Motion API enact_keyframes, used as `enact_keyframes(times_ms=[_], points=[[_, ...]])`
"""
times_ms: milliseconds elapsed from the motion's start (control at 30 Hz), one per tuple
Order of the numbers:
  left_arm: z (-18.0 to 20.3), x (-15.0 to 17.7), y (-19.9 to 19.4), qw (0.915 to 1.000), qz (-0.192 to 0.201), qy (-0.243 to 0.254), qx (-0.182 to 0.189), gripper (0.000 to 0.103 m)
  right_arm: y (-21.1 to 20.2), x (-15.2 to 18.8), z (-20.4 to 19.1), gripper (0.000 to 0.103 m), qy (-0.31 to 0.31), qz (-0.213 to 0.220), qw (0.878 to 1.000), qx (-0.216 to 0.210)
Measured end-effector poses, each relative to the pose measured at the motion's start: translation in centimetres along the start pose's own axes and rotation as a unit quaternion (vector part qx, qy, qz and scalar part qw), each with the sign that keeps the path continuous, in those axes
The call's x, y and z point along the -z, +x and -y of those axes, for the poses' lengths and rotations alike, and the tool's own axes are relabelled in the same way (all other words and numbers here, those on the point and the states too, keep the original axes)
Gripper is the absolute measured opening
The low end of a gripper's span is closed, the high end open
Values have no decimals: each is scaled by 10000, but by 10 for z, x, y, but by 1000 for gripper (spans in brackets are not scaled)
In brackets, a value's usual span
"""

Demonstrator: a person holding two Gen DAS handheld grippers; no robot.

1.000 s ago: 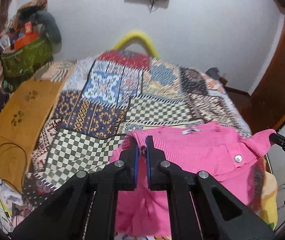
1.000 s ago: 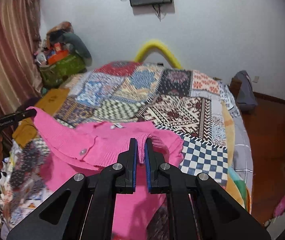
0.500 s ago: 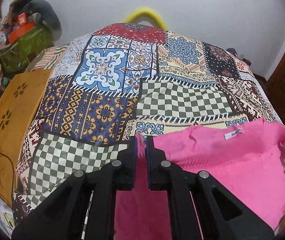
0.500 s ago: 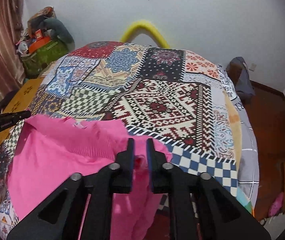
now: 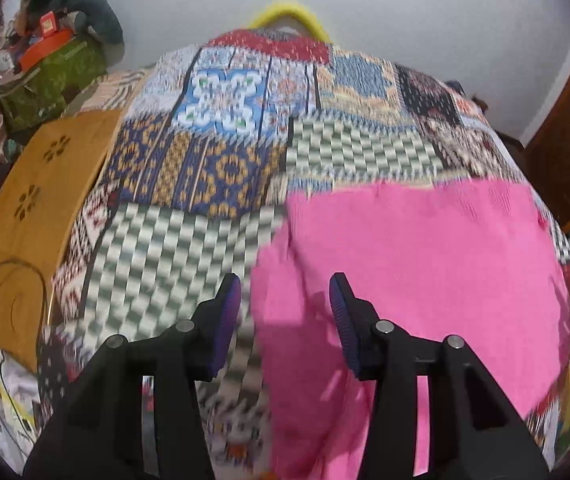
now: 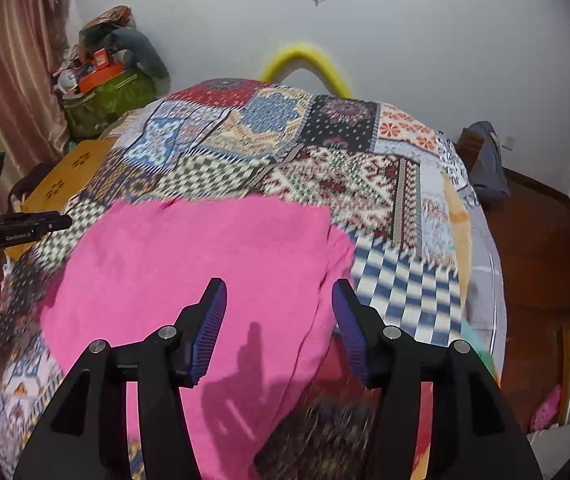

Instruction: Fold small clothes

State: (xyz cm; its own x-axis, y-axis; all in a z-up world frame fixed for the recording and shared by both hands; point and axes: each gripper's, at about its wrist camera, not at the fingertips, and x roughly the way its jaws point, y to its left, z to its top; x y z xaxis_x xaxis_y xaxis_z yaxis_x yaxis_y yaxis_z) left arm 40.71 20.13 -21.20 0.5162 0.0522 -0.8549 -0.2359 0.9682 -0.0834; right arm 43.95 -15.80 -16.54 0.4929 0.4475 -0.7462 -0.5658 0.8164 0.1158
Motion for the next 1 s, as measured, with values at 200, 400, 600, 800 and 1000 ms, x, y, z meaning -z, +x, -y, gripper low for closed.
enact_keyframes(times_ms=[200,400,600,800,1000], points=[[7,40,0,9989,-335,178,267,46,-2,33,-6,51,160,-280,9994,-138],[38,54,9,9972,-288,596,340,31,12,63,-11,51,293,-632,9972,-264],[39,55,-6,9973,80,695,214,1,21,76,-17,51,301,-736,9962,-345],[9,65,-17,9991,174,399,-12,1,21,79,-15,51,318,-694,9962,-415],[-11,79,-6,9993,-301,195,-38,14,16,85,-15,51,526,-675,9949,-536]])
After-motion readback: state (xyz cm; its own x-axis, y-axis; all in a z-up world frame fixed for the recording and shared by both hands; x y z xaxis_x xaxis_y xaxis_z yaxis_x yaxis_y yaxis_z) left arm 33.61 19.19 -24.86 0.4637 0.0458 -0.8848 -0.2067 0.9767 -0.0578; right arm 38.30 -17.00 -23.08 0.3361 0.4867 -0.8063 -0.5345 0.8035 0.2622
